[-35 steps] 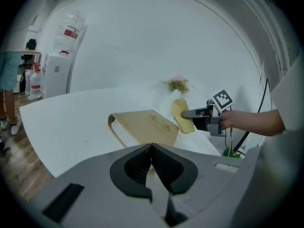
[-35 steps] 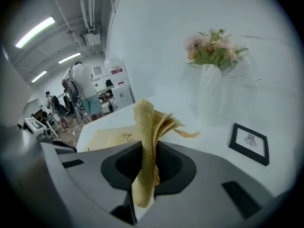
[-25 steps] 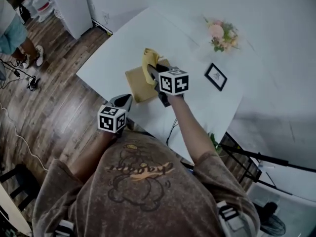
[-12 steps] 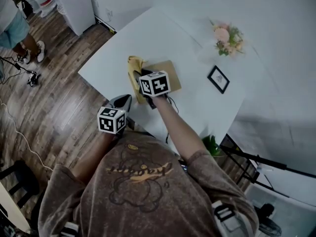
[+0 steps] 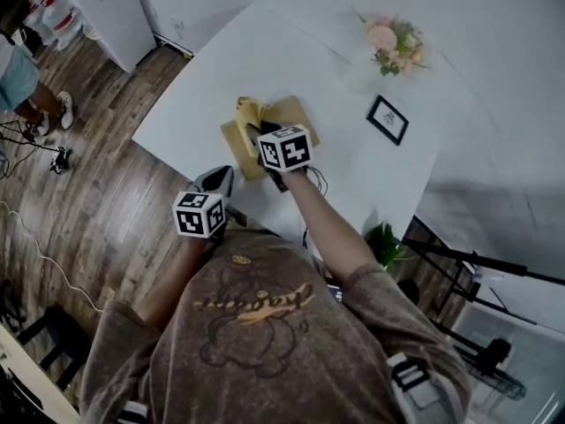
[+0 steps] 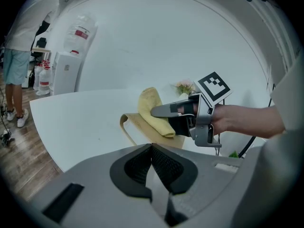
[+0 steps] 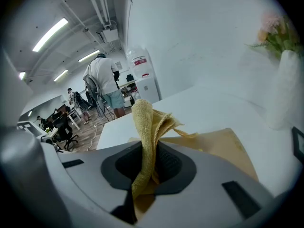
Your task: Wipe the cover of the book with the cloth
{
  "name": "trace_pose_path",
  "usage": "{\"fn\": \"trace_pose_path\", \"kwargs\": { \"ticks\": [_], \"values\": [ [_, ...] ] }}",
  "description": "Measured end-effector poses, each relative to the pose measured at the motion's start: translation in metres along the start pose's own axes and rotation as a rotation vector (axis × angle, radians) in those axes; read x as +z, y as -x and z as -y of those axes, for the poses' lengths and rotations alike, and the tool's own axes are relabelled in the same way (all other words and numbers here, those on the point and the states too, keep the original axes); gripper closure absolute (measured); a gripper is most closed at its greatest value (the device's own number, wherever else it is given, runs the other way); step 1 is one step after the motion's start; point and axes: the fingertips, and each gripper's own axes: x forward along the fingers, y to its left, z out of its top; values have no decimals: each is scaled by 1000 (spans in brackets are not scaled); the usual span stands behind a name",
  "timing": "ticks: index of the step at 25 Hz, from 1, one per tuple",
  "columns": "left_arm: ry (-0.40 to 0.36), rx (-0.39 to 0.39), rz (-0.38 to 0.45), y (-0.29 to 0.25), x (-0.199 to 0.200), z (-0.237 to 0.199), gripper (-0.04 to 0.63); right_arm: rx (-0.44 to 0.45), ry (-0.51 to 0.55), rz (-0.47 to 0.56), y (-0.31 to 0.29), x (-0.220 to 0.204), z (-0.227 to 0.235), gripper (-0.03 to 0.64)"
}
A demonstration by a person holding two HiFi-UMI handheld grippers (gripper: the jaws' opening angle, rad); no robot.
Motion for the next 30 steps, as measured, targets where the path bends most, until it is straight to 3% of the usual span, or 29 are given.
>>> {"fn": "trace_pose_path", "kwargs": {
  "ticks": [12,30],
  "values": [
    [-15,-28,-17,-8,-2,6,592,-130,-93,57,51,-27,58,554],
    [-39,-57,-24,-9,1,10,592,-355,-139,52,131,-50,138,554]
  ]
}}
